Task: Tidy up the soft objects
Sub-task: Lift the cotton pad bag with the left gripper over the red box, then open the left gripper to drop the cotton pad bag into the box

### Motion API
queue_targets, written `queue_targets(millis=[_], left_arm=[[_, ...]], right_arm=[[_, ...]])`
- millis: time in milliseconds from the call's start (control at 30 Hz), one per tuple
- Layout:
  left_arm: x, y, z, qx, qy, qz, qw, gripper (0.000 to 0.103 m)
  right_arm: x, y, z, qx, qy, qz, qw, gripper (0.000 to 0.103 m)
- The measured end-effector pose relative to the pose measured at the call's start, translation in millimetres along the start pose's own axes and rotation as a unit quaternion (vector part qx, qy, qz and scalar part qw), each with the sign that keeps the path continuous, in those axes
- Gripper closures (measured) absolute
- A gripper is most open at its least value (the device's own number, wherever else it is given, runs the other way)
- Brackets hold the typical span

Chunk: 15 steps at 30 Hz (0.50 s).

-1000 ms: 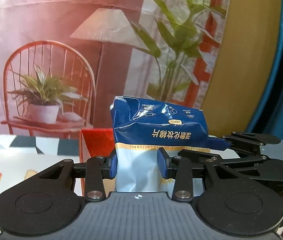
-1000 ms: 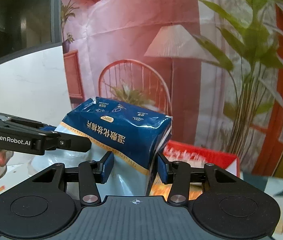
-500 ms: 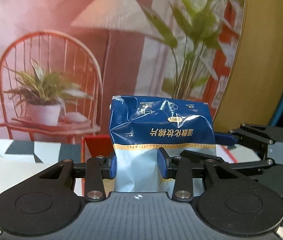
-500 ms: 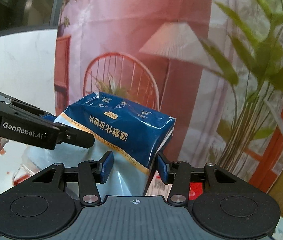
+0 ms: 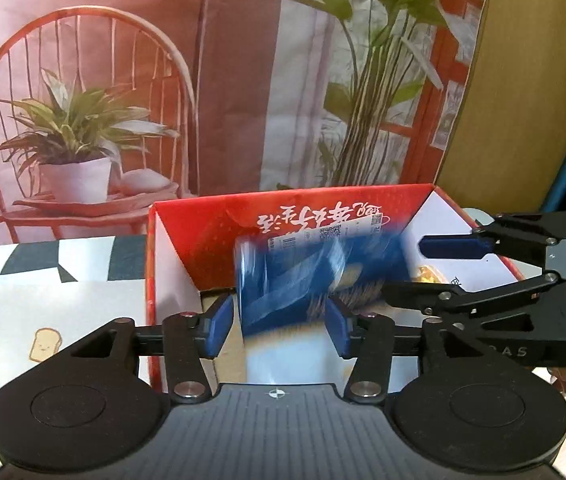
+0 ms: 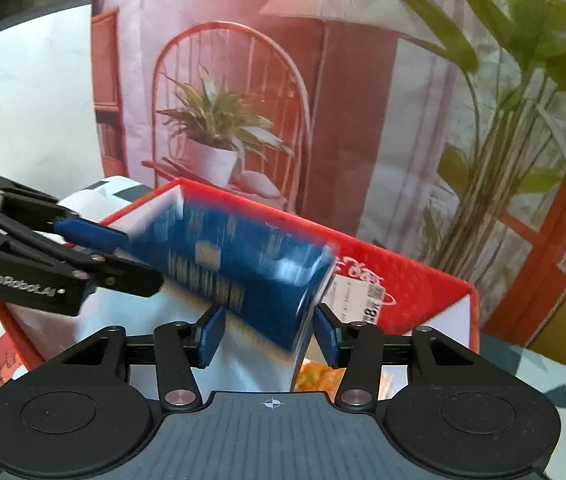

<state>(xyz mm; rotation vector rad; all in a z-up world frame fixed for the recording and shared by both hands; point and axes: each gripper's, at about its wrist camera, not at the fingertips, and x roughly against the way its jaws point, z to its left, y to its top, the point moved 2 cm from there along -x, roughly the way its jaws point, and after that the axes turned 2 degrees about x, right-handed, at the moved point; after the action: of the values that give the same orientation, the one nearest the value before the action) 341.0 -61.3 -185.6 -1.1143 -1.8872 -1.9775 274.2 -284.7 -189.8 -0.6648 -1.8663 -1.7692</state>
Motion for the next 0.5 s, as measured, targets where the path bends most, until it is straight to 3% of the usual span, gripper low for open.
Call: queue_targets(millis=[67,233,500], left_arm=[[4,-1,2,0.002,0.000,-0.001,1.0000,0.050],[22,-4,3,0.003,-0.003,-0.007,1.0000,0.050],[74,-30,1,0.010,-0.004,-0.018,0.9998,0.050]], right_arm=[[2,-2,-2,-0.007,-0.006,0.004,1.000,0.047],[13,-11,-5,-0.021,-0.013,0.005,1.000,0.047],[62,-30,2,-0.066,-0.001,-0.041,0.997,0.047]])
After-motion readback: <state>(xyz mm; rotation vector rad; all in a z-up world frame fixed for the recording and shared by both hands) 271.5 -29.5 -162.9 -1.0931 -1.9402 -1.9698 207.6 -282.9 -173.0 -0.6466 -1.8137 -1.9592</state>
